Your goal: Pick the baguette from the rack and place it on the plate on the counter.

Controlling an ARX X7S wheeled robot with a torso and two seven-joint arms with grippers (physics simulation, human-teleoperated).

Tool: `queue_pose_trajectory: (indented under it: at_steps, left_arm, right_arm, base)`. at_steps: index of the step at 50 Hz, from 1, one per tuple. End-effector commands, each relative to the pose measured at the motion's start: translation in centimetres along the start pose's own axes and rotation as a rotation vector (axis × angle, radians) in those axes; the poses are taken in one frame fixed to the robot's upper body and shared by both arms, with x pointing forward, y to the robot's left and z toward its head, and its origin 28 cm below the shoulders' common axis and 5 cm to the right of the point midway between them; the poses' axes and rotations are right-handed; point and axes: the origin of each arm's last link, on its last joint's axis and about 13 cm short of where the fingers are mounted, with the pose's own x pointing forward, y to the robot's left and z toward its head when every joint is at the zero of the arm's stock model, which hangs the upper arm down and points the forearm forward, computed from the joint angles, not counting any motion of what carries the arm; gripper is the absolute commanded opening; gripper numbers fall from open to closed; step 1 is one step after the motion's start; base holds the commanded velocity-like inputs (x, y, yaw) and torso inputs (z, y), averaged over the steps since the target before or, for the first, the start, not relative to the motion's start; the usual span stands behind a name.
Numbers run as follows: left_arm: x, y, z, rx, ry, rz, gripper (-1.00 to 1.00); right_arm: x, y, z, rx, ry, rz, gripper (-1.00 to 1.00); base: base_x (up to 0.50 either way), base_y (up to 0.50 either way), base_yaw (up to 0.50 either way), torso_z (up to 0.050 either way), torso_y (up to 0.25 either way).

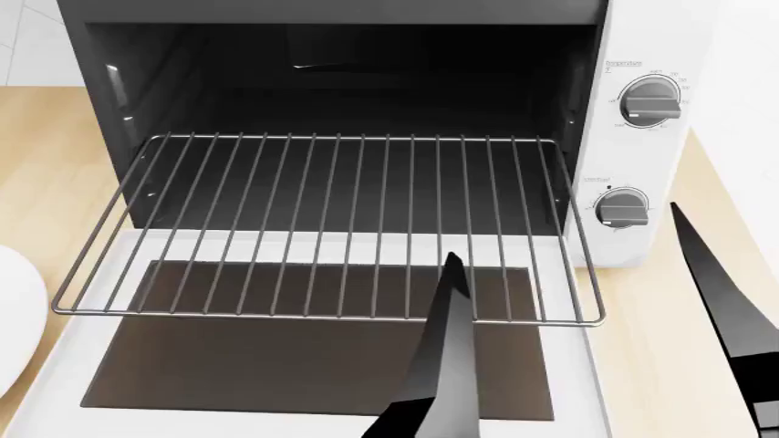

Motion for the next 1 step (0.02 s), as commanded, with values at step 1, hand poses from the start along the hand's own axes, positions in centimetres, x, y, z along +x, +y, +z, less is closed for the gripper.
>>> queue_pose_trajectory:
  at_steps: [1]
  left_arm:
    - [-1.84,0.32,0.15,0.036,-0.070,0.004,1.00]
  right_arm:
    - [0.02,0.02,0.01,0.001,-0.004,0.003,1.00]
  base:
    - [0.00,0.00,0.00,0.000,0.000]
